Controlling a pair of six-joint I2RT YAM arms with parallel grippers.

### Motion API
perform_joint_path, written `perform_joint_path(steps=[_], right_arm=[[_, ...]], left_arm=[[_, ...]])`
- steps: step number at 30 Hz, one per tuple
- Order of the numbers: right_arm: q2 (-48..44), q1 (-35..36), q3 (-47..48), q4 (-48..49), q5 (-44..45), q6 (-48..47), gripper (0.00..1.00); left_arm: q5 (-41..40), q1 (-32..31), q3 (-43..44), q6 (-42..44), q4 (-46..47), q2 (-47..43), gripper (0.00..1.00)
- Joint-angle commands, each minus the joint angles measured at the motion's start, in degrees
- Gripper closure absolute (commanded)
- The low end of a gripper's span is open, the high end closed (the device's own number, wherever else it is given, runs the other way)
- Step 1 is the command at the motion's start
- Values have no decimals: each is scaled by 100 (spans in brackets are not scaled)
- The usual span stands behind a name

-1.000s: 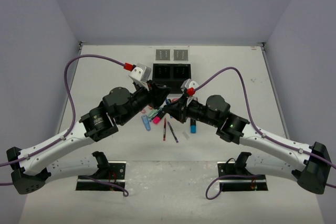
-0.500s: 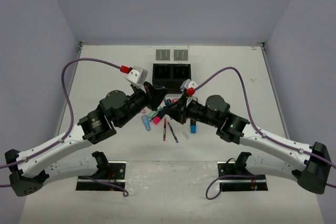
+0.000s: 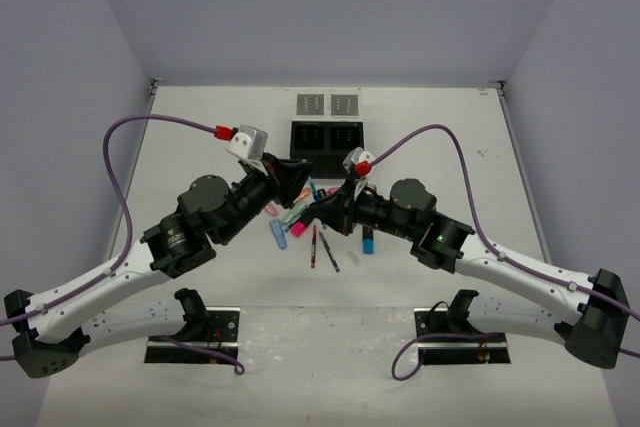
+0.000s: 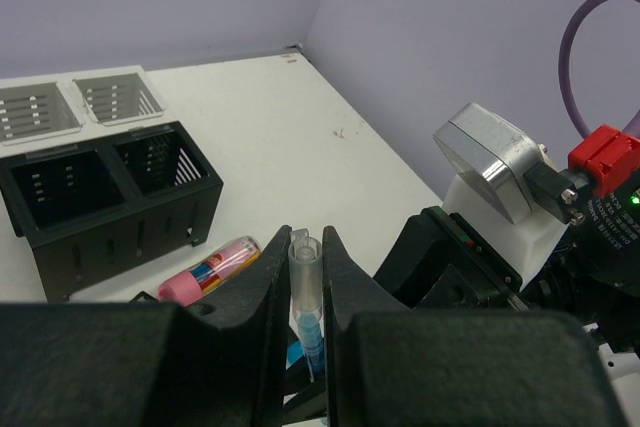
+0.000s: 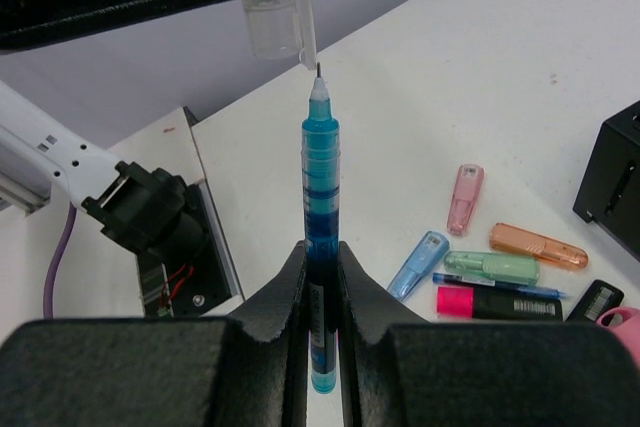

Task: Sort the stationery into containers
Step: Close the pen cap on the pen.

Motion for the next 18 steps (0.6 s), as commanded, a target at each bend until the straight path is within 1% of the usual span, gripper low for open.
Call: perform_joint_path(steps=[1,18], right_arm=[[23,19,348,74,-160,108,100],[78,71,342,202,-222,176,100]], left_arm=[[-108,-12,-107,117,486,-6,100],[-308,-12,-160,178,632,16,100]])
